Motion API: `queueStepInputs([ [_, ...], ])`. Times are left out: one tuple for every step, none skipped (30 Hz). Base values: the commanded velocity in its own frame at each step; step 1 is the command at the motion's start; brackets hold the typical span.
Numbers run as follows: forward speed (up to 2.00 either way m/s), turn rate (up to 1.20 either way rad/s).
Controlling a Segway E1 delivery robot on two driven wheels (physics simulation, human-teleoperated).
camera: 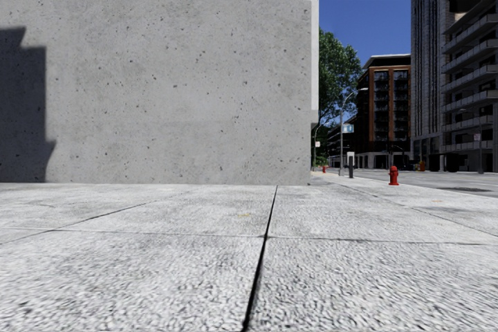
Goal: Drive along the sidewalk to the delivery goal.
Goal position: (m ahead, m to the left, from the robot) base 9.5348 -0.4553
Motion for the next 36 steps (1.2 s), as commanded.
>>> queueStepInputs([
  [2.0,0.0],
  [2.0,0.0],
  [2.0,0.0],
  [2.0,0.0],
  [2.0,0.0],
  [2.0,0.0],
  [2.0,0.0],
  [2.0,0.0],
  [2.0,0.0],
  [2.0,0.0],
  [2.0,0.0],
  [2.0,0.0],
  [2.0,0.0],
  [2.0,0.0],
  [2.0,0.0],
  [2.0,0.0],
  [2.0,0.0],
  [2.0,0.0],
  [2.0,0.0],
  [2.0,0.0],
  [2.0,0.0],
  [2.0,0.0],
  [2.0,0.0],
  [2.0,0.0],
  [2.0,0.0],
  [2.0,0.0],
  [2.0,0.0],
  [2.0,0.0],
  [2.0,0.0],
  [2.0,0.0],
  [2.0,0.0],
  [2.0,0.0],
  [2.0,0.0],
  [2.0,0.0],
  [2.0,-0.12],
  [2.0,-0.29],
])
